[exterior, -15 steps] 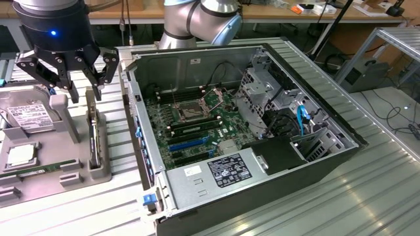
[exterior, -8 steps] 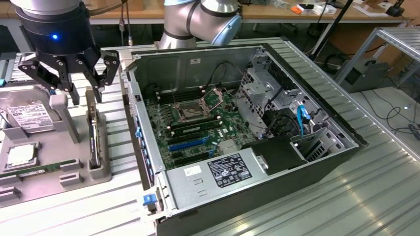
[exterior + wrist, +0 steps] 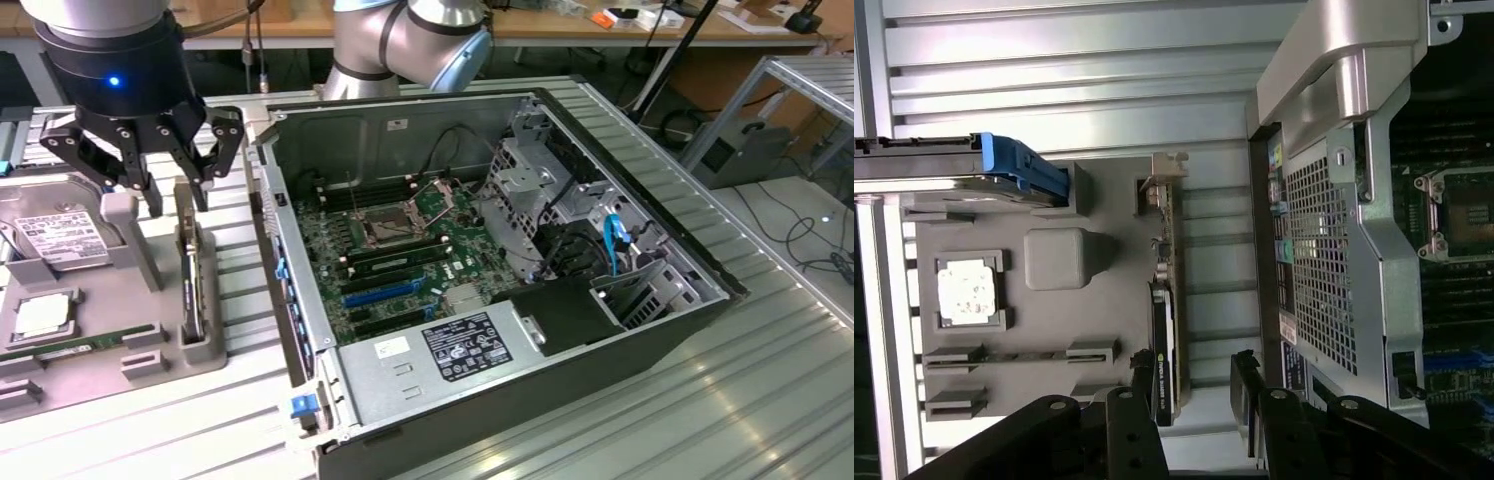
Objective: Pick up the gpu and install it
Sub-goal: 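Pick up the gpu and move the gpu toward the slot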
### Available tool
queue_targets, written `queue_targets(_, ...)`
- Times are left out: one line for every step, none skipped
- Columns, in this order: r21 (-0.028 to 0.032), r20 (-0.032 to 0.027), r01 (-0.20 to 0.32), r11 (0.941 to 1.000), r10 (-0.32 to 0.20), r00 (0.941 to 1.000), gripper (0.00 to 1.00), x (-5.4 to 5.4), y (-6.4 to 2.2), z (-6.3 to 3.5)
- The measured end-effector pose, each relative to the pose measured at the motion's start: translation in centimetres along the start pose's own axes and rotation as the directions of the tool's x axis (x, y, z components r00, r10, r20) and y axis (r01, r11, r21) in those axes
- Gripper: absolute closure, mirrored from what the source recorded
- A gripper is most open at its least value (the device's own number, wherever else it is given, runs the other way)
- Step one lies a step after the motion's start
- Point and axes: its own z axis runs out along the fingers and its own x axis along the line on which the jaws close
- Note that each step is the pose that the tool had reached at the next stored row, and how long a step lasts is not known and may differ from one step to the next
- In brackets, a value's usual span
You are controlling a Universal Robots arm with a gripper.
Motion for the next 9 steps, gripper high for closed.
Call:
queue_targets(0.0, 0.0, 0.0, 1.0, 0.0, 1.0, 0.56, 0.0, 0.0, 0.03)
queue_targets(0.0, 0.0, 0.0, 1.0, 0.0, 1.0, 0.56, 0.0, 0.0, 0.05)
queue_targets(0.0, 0.0001, 0.0, 1.0, 0.0, 1.0, 0.56, 0.0, 0.0, 0.08)
queue_targets(-0.0001, 0.0001, 0.0, 1.0, 0.0, 1.0, 0.56, 0.0, -0.01, 0.12)
queue_targets(-0.0001, 0.0001, 0.0, 1.0, 0.0, 1.0, 0.56, 0.0, -0.01, 0.15)
queue_targets(-0.0001, 0.0001, 0.0, 1.0, 0.0, 1.0, 0.56, 0.0, -0.01, 0.17)
queue_targets(0.0, 0.0001, 0.0, 1.0, 0.0, 1.0, 0.56, 0.0, -0.01, 0.2)
queue_targets(-0.0001, 0.0001, 0.0, 1.0, 0.0, 1.0, 0.56, 0.0, -0.01, 0.24)
queue_targets(0.0, 0.0001, 0.0, 1.0, 0.0, 1.0, 0.56, 0.0, -0.01, 0.26)
